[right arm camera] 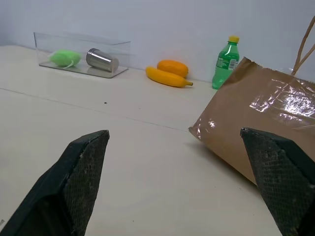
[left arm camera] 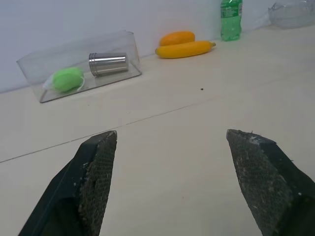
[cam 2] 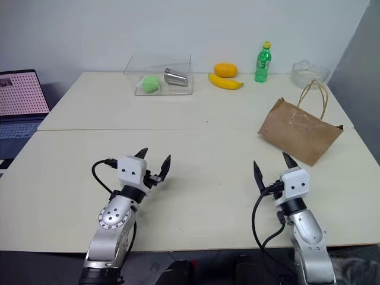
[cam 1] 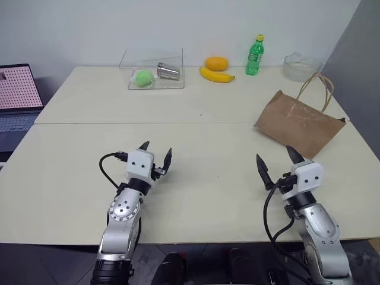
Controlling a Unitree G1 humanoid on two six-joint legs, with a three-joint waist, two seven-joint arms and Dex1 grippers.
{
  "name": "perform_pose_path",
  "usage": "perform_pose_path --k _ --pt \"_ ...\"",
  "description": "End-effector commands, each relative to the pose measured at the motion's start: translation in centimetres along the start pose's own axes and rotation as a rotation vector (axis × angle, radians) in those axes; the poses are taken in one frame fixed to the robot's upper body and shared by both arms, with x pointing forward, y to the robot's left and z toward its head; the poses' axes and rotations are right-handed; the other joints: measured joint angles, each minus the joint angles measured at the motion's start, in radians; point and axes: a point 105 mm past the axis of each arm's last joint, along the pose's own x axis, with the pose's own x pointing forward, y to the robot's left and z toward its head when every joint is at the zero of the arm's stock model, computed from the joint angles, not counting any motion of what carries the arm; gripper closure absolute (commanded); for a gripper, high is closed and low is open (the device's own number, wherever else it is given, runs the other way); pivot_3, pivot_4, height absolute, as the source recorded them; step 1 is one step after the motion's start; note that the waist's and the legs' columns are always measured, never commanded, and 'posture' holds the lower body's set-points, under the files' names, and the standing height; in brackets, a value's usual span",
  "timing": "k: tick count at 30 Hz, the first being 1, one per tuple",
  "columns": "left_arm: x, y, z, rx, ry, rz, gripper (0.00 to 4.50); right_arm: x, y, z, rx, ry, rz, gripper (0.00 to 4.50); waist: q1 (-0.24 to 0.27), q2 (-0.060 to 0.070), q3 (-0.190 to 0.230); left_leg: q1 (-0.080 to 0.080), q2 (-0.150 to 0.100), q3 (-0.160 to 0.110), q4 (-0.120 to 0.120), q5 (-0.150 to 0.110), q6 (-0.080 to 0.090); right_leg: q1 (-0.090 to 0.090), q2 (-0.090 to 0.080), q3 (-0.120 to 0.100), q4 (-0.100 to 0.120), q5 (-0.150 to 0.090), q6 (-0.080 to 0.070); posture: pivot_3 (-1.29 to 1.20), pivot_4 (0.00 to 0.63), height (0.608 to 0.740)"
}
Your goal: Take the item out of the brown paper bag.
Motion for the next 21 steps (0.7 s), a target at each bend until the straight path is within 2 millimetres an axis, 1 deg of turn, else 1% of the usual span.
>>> perform_pose_path --k 1,9,11,14,21 --pt "0.1 -0.2 1.2 0.004 -0.06 -0.015 0.76 0.2 0.1 1.1 -0.013 -0.054 0.013 0.0 0.0 0.0 0.0 0.0 0.0 0.0 0.0 0.0 0.0 0.0 0.0 0.0 0.0 0.0 0.0 0.0 0.15 0.74" --pt "0.4 -0.2 1.1 0.037 -0.046 -0.028 0.76 0.1 0.5 0.8 -0.024 -0.039 0.035 0.0 0.0 0.0 0.0 0.0 0.0 0.0 0.0 0.0 0.0 0.0 0.0 0.0 0.0 0.0 0.0 0.0 0.15 0.74" --pt "0.6 -0.2 1.2 0.046 -0.047 -0.047 0.76 0.0 0.4 0.5 0.002 -0.012 0.022 0.0 0.0 0.0 0.0 0.0 0.0 0.0 0.0 0.0 0.0 0.0 0.0 0.0 0.0 0.0 0.0 0.0 0.15 0.74" --pt "0.8 -0.1 1.5 0.052 -0.056 -0.06 0.76 -0.1 0.3 0.3 0.009 0.006 0.006 0.0 0.0 0.0 0.0 0.0 0.0 0.0 0.0 0.0 0.0 0.0 0.0 0.0 0.0 0.0 0.0 0.0 0.15 0.74" --pt "1.0 -0.6 3.0 0.044 -0.103 -0.093 0.76 -0.2 0.3 0.6 -0.001 0.013 0.013 0.0 0.0 0.0 0.0 0.0 0.0 0.0 0.0 0.0 0.0 0.0 0.0 0.0 0.0 0.0 0.0 0.0 0.15 0.74"
